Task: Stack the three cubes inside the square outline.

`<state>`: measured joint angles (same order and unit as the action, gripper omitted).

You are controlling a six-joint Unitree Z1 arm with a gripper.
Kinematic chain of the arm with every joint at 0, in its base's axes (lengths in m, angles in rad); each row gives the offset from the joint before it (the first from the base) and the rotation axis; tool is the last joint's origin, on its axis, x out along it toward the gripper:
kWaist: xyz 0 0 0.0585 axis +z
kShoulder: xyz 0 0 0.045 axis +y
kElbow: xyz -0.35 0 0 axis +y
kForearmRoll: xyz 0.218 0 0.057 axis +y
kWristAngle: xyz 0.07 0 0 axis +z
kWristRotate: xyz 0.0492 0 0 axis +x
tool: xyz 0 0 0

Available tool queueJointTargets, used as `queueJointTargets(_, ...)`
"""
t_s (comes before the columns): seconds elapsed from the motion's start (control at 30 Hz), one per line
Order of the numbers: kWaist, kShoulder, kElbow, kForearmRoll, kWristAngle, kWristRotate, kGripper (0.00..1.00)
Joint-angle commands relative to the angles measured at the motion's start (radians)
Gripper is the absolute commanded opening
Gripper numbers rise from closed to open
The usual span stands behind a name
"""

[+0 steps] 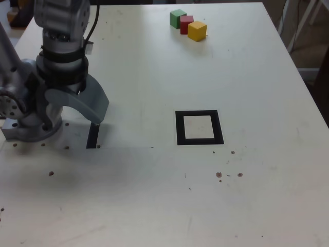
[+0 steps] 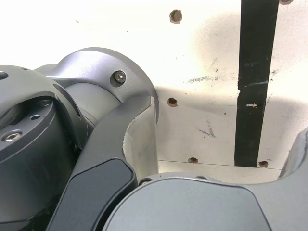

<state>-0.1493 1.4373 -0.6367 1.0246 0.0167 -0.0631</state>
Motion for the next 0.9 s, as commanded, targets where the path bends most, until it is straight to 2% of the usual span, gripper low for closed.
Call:
queueJointTargets(0.0,0.001,-0.005,0.002,0.000,0.002,-0.001,1.00)
queueJointTargets(0.5,0.001,-0.032,-0.001,0.007,0.012,-0.034,1.00)
queueJointTargets(0.87,0.001,-0.061,-0.023,0.036,0.033,-0.029,0.98)
